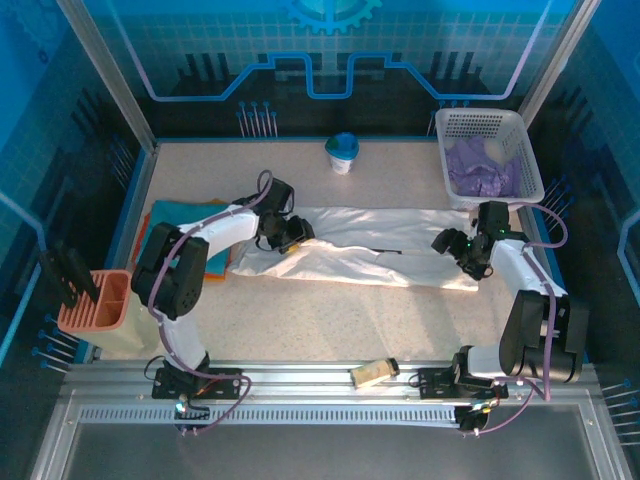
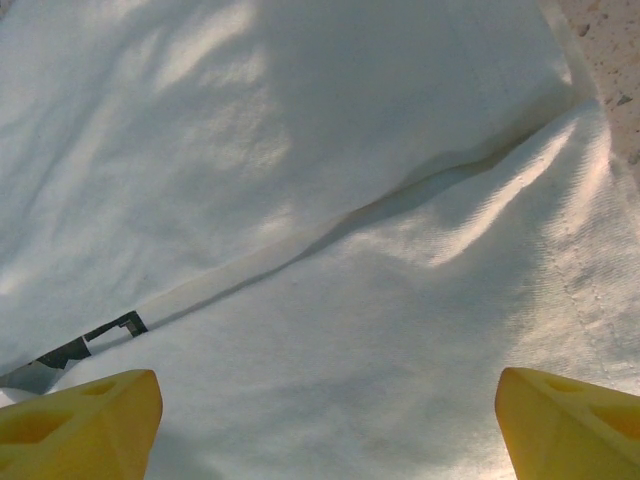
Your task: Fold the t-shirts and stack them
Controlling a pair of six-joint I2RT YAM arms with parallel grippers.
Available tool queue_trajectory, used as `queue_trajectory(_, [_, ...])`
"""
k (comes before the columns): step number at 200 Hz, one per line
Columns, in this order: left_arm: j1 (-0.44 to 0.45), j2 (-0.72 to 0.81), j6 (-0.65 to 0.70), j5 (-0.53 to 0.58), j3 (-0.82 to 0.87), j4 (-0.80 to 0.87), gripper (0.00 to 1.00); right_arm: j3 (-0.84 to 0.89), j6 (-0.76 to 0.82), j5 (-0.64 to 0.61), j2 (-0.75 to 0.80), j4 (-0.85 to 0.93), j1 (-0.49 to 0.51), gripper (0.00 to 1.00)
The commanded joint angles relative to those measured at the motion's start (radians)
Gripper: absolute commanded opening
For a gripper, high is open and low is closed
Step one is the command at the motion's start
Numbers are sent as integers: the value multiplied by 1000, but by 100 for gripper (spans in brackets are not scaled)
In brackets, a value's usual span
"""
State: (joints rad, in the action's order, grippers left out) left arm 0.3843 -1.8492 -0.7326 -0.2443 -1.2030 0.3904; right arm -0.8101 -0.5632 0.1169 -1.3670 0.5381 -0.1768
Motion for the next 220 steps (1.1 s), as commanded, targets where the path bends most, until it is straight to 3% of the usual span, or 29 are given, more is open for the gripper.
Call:
queue_trajectory(1, [3,-38,5,-7,-41,7,41,16,8,21,13,0,11,87])
queue_trajectory(46, [4,-69,44,5,-119,69,23,14,14,13,15,5,10,87])
queue_trajectory(80, [5,-137,173,43,-278,241,7,12,17,15,12,9,8,86])
queue_trajectory(116, [21,-237,302,112,-466,398,6,18,17,19,8,3,8,86])
queue_trajectory(158, [34,-372,333,182,-659,490,6,17,20,20,9,14,7,86])
queue_trajectory(173, [43,-407,335,188,-710,495,8,21,26,1,21,25,8,87])
queue_trajectory(192, [54,-460,335,239,-783,548,22,18,42,-32,42,47,8,90])
queue_trajectory(208, [54,-475,328,268,-793,559,43,12,57,-68,57,61,5,91])
queue_trajectory(220, [54,-467,327,282,-786,571,48,3,67,-87,61,72,2,91])
